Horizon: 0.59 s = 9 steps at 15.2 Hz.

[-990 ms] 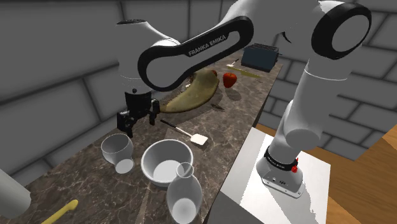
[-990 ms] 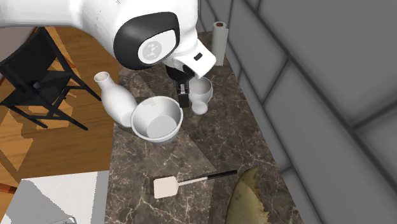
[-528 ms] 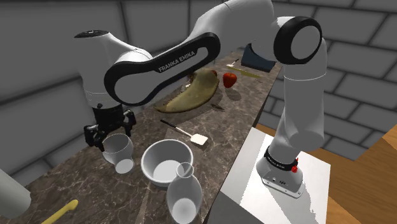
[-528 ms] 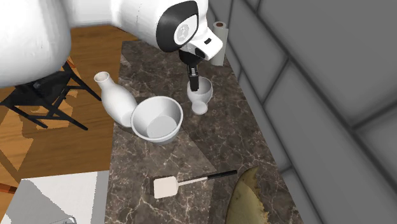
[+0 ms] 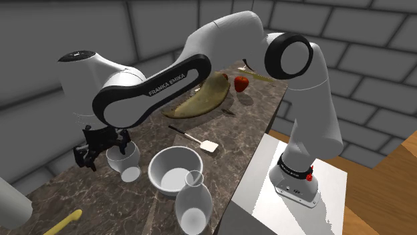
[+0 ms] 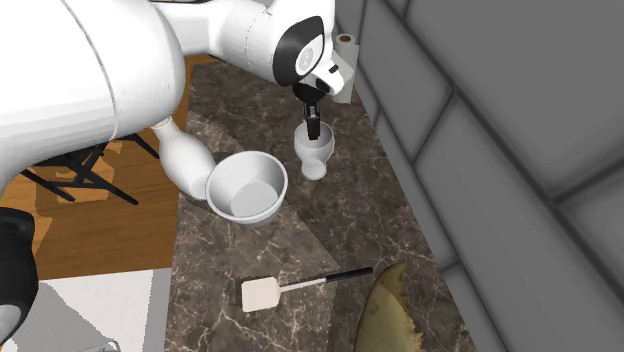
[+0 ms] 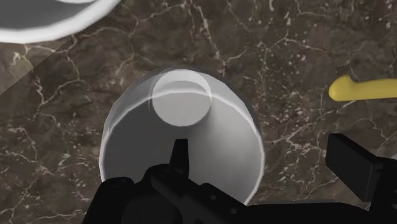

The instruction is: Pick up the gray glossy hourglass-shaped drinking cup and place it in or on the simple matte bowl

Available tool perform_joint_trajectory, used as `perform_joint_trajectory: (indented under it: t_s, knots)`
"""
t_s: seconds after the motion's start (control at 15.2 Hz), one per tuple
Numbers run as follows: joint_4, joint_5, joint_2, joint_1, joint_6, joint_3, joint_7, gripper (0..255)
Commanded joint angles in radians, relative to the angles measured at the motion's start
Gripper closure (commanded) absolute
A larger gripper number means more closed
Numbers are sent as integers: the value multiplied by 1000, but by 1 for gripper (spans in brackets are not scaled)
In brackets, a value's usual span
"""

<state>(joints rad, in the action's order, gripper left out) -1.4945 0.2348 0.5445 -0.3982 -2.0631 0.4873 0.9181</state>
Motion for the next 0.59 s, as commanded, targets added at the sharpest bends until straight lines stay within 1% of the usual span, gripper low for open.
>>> perform_joint_trajectory:
  t_s: [0.0, 0.13, 0.53]
  knots:
    - [-13, 5, 9, -2, -22, -3, 4, 0]
    - [-20, 10, 19, -4, -37, -6, 7, 0]
    - [-19, 10, 19, -4, -37, -6, 7, 0]
